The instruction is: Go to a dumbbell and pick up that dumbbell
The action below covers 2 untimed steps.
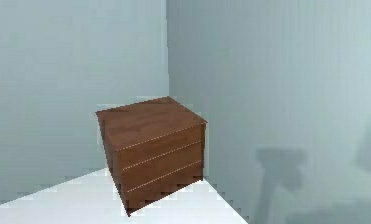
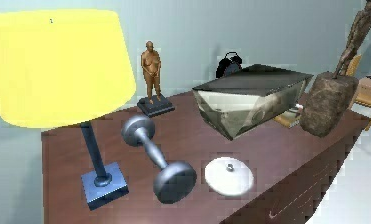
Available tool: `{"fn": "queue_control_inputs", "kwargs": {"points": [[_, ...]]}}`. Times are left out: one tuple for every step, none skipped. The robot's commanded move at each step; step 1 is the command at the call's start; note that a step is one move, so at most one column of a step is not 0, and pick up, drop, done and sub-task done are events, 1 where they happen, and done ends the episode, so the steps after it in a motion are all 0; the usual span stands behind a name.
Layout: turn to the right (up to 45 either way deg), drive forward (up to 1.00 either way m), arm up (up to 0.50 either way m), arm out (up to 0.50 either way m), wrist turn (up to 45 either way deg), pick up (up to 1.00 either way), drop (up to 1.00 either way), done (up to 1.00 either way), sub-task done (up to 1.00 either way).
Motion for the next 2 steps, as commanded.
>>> {"fn": "queue_control_inputs", "kwargs": {"points": [[0.0,0.0,0.38,0.0,0.0,0.0,0.0,0.0,0.0],[0.0,0.0,0.0,0.06,0.0,0.0,0.0,0.0,0.0]]}}
